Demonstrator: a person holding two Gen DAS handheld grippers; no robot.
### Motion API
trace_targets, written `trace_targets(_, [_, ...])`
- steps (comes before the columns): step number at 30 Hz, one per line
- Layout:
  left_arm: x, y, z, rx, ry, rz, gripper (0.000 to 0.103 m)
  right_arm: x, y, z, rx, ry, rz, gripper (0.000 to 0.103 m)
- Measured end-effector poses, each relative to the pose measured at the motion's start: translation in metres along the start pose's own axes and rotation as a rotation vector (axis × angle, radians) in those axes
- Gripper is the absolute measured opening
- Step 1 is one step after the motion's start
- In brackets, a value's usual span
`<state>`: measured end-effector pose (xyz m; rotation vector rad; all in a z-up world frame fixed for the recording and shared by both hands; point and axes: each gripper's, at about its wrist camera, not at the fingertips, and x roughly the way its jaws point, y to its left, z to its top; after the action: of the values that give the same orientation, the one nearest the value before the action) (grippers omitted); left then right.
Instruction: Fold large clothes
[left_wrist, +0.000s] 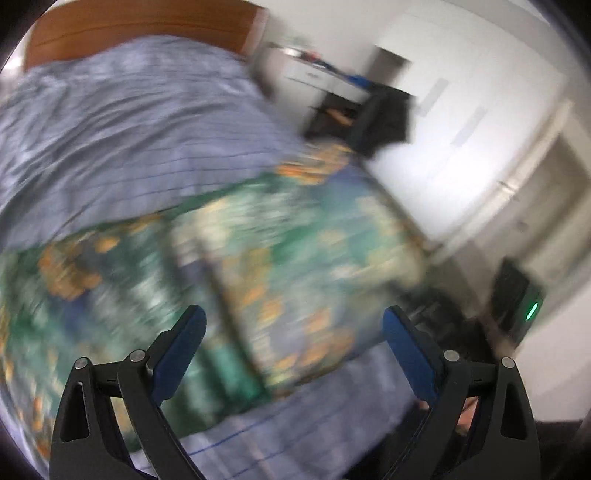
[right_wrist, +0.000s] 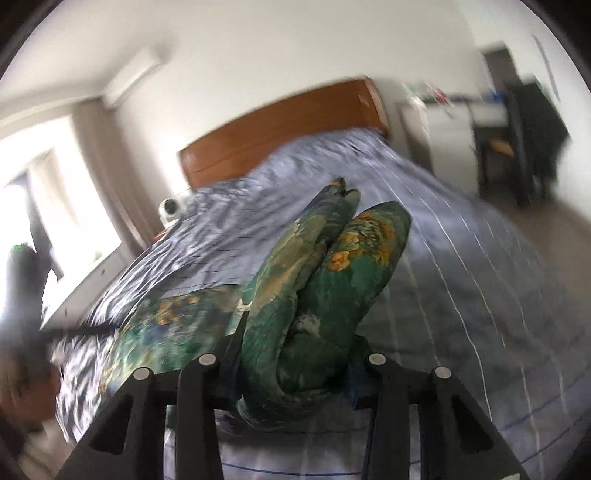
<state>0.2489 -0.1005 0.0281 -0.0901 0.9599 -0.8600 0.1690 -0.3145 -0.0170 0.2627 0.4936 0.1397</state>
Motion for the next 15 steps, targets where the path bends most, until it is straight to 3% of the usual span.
trace_targets(2, [0.006, -0.015, 0.015, 0.044, 0.049, -0.058, 0.097, -0.005, 0.03, 0.001, -0.101, -0.02, 0.015, 0.04])
trace_targets(5, [0.018, -0.027, 0.028, 0.076, 0.095, -0.023, 0.097, -0.011, 0.069, -0.003, -0.246, -0.033, 0.025, 0.04])
trace_targets(9, [0.026, -0.03, 0.035, 0.122, 0.13, 0.111, 0.097, -0.018, 0.12, -0.017, -0.444, -0.05, 0.025, 0.04])
trace_targets(11, [0.029, -0.028, 0.033, 0.126, 0.143, 0.217, 0.095, -0.021, 0.14, -0.025, -0.528, -0.062, 0.024, 0.04])
trace_targets(14, [0.03, -0.02, 0.027, 0.134, 0.154, 0.311, 0.04, -0.025, 0.16, -0.037, -0.607, -0.074, 0.034, 0.04])
trace_targets(15, [0.028, -0.017, 0.025, 0.119, 0.151, 0.306, 0.03, -0.025, 0.164, -0.04, -0.626, -0.077, 0.028, 0.04])
